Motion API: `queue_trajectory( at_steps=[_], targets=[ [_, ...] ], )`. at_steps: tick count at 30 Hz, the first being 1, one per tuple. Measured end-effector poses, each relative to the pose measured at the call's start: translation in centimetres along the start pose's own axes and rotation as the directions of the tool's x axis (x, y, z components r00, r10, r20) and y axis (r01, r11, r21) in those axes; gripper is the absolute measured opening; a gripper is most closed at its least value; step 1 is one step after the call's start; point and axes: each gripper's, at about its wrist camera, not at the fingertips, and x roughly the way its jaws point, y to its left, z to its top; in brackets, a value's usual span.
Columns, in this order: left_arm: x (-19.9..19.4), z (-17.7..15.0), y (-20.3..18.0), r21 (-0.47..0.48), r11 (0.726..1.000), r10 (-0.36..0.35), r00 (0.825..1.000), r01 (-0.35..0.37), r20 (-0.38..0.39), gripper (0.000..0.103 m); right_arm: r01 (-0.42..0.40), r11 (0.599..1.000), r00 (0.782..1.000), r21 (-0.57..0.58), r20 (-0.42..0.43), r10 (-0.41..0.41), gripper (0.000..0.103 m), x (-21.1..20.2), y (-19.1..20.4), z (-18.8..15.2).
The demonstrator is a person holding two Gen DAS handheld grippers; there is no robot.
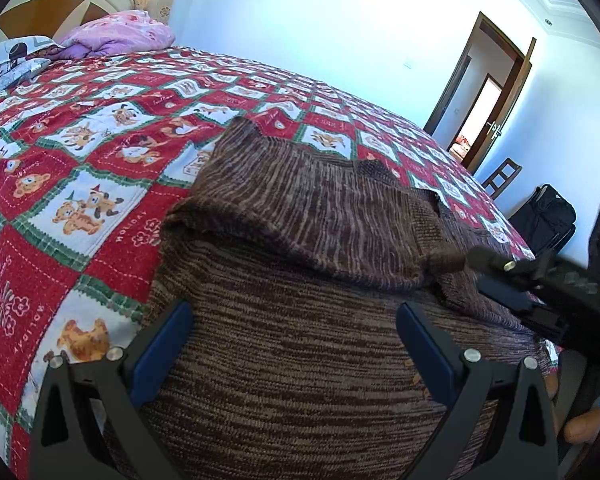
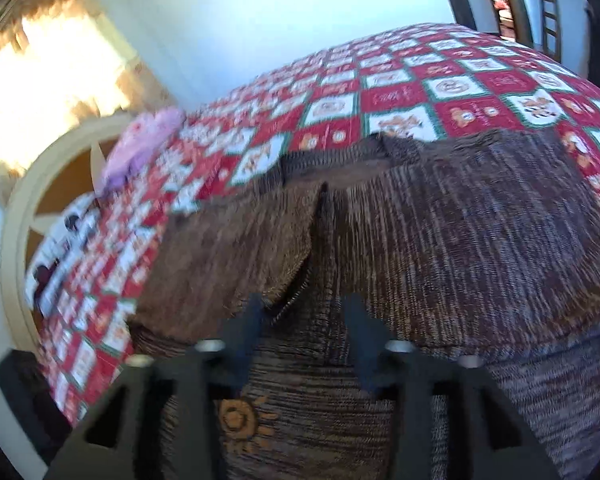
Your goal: Fold small clothes
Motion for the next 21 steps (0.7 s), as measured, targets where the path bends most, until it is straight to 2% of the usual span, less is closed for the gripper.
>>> queue_trajectory(
  at_steps=[1,4,7,9,10,11,13,16,21],
  targets=[
    [0.0,0.0,0.0,0.000,1.000,-0.001,1.000,0.001,0.001,0.103,-0.024,1.000,1.000,0.004,0.006,0.024,0.063,-0.3,0.1,-0.2],
    [0.0,0.0,-0.1,0.001,1.000,0.001,1.000,-0.001,0.000,0.103,-0.049,0.997,0.999,-0.055,-0.023,0.048,0.063,0.3,1.5,-0.8],
    [0.0,0.0,0.0,0.000,1.000,0.000,1.000,0.000,0.000,0.103,-0.005,0.994,0.998,-0.107,-0.057,-0.001,0.062,1.7,2.7,-1.5],
    [0.0,-0.1,-0.1,0.001,1.000,0.001,1.000,-0.001,0.000,0.103,0.035,0.991,0.999,-0.132,-0.034,-0.040,0.046,1.9,3.0,-1.6],
    [0.0,0.0,0.0,0.001,1.000,0.000,1.000,0.000,0.000,0.103,0.060,0.984,0.997,-0.170,-0.035,-0.066,0.019,2.2,3.3,-1.5],
    [0.0,-0.1,0.0,0.000,1.000,0.000,1.000,0.000,0.000,0.103,0.068,0.981,0.996,-0.183,-0.044,-0.077,0.016,2.5,3.3,-1.5],
    [-0.1,-0.1,0.0,0.000,1.000,-0.001,1.000,0.001,0.001,0.103,0.067,0.976,0.997,-0.207,-0.034,-0.076,0.015,2.3,3.4,-1.4],
    [-0.1,0.0,-0.1,-0.002,1.000,-0.004,1.000,0.004,0.002,0.103,0.089,0.967,0.996,-0.240,0.029,-0.085,0.014,0.6,3.5,-1.1],
    [-0.1,0.0,-0.2,0.001,1.000,-0.002,1.000,0.002,0.003,0.103,0.098,0.969,0.994,-0.225,-0.025,-0.107,0.016,2.0,1.8,-1.8]
  ],
)
